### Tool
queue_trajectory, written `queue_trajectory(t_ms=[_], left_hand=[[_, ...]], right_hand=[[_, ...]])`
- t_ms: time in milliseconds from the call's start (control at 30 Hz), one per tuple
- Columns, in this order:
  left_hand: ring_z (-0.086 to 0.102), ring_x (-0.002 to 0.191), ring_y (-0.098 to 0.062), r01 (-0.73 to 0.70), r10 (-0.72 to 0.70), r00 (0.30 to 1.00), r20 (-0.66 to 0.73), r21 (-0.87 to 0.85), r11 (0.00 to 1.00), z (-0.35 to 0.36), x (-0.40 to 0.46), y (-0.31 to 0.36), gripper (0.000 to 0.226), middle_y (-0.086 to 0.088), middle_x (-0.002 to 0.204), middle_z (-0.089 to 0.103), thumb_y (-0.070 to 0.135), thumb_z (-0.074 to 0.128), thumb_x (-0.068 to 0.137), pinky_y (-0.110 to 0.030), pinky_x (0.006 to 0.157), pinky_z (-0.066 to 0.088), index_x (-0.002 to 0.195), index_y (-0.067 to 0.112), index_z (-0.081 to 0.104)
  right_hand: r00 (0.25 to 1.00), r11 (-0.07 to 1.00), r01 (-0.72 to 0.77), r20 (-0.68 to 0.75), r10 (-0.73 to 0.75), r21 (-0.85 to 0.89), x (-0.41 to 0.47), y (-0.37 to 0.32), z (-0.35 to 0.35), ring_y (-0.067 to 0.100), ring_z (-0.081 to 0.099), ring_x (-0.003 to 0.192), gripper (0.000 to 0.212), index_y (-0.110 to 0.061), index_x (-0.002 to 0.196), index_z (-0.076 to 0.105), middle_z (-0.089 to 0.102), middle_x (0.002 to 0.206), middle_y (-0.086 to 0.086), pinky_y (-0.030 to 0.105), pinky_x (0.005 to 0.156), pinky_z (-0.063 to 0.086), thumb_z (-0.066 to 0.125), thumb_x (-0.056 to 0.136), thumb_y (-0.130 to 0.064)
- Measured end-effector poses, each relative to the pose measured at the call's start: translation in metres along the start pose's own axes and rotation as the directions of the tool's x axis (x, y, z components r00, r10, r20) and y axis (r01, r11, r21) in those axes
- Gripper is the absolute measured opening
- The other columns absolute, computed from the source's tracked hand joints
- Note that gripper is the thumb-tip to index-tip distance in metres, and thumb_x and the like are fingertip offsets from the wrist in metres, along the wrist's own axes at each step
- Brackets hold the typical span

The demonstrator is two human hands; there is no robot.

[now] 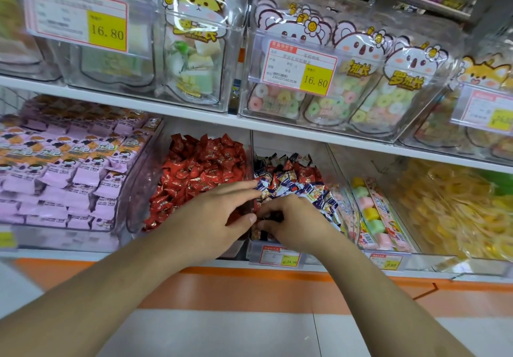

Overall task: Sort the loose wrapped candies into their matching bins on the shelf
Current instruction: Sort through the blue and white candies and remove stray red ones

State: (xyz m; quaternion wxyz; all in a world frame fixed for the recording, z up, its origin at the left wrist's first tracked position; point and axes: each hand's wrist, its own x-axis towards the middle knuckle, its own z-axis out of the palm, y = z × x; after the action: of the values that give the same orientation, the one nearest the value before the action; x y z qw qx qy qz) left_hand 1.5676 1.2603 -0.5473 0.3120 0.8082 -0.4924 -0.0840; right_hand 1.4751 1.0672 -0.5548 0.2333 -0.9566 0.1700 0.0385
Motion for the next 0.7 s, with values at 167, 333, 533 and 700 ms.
queue_trajectory(t_ms=[167,333,533,700], left_hand=[[0.023,0.145,0.015,-0.004,0.004,1.0,-0.005,-0.006,1.0,0.0,0.001,-0.001,0.049,0.037,0.158,0.026,0.044,0.052,0.103,-0.014,0.118,0.016,0.151,0.045,0.044],[0.024,0.145,0.014,-0.001,0.001,1.0,-0.012,-0.02,1.0,0.0,0.001,-0.001,0.048,0.037,0.158,0.028,0.044,0.053,0.103,-0.016,0.12,0.02,0.15,0.046,0.045],[0.025,0.14,0.018,0.004,-0.004,0.999,-0.034,-0.003,1.0,-0.001,0.002,0.0,0.045,0.039,0.155,0.029,0.037,0.056,0.103,-0.008,0.111,0.014,0.146,0.047,0.049],[0.05,0.118,0.015,0.049,-0.06,0.989,-0.135,-0.088,0.995,-0.003,0.002,0.005,0.033,0.033,0.132,0.056,0.035,0.065,0.097,-0.011,0.102,0.042,0.13,0.042,0.062]], right_hand=[[0.999,0.99,-0.015,-0.032,0.02,0.143,0.0,0.0,0.001,0.003,0.069,0.075,0.019,-0.033,0.091,0.077,0.075,0.084,-0.013,0.023,0.068,0.058,0.074,0.091,-0.014],[0.986,0.983,-0.03,-0.153,0.058,0.183,0.0,-0.006,0.01,0.007,0.066,0.063,0.03,-0.03,0.08,0.076,0.072,0.072,-0.01,0.029,0.056,0.058,0.063,0.09,-0.005],[0.961,0.917,0.01,-0.258,0.102,0.4,-0.002,-0.004,0.003,0.021,0.069,0.068,0.033,-0.027,0.083,0.079,0.074,0.074,-0.003,0.04,0.065,0.059,0.063,0.089,0.001],[0.917,0.76,0.109,-0.36,0.172,0.64,-0.013,-0.011,-0.024,0.018,0.071,0.076,0.022,-0.013,0.092,0.079,0.077,0.087,0.011,0.03,0.075,0.061,0.067,0.091,0.006]])
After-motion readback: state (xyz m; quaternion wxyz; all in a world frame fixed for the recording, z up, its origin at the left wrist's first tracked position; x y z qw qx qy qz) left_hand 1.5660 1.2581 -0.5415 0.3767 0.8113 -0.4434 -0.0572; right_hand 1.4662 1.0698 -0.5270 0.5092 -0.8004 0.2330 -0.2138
